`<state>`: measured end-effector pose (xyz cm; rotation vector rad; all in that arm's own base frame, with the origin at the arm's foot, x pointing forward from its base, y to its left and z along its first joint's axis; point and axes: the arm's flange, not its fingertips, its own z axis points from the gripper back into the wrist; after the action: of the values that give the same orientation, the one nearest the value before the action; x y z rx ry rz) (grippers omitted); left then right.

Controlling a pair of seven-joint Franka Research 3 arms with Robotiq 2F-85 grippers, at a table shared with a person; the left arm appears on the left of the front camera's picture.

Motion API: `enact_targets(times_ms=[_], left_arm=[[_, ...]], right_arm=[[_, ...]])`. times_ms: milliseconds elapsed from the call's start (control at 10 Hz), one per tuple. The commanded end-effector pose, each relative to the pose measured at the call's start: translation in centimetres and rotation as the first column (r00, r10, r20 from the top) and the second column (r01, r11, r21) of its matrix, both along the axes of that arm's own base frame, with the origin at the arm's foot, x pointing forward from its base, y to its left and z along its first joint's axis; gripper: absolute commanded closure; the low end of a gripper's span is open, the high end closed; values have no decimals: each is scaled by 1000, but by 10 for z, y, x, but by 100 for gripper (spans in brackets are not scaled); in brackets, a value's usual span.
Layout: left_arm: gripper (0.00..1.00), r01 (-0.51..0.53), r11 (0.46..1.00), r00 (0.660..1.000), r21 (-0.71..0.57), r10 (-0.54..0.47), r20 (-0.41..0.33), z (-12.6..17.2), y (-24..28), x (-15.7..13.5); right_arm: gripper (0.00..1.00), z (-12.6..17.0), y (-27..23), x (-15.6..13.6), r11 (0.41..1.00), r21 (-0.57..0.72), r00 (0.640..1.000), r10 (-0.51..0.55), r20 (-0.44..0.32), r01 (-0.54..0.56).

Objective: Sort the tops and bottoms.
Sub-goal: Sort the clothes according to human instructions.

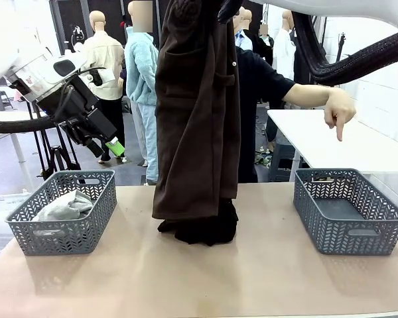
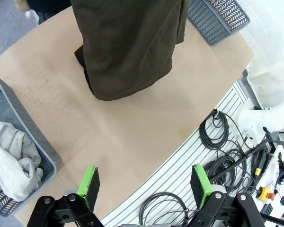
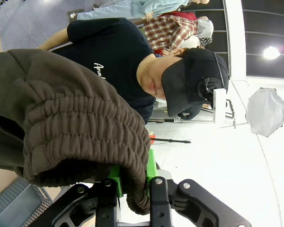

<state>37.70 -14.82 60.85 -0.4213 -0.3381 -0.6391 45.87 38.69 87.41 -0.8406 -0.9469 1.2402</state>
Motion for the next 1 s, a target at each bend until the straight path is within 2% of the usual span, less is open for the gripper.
enact_targets(times_ms=[0,300,500,600,700,900], left_arm=[[0,-2,1000,1000,-6,2,-1,1,0,0],[0,-2,1000,1000,-6,2,-1,1,0,0],[0,-2,1000,1000,-6,2,-1,1,0,0],[0,-2,1000,1000,-6,2,-1,1,0,0],[0,-2,1000,1000,-6,2,-1,1,0,0],[0,-2,1000,1000,-6,2,-1,1,0,0]], right_arm=[[100,2,-6,-4,1000,10,1000,-4,10,4],[100,0,0,0,1000,0,1000,0,0,0],[100,49,-27,-17,995,48,990,-88,108,83],[100,76,-45,-26,988,79,980,-143,138,133],[100,101,-66,-37,974,97,959,-218,182,204],[100,133,-98,-55,944,137,915,-325,238,300]])
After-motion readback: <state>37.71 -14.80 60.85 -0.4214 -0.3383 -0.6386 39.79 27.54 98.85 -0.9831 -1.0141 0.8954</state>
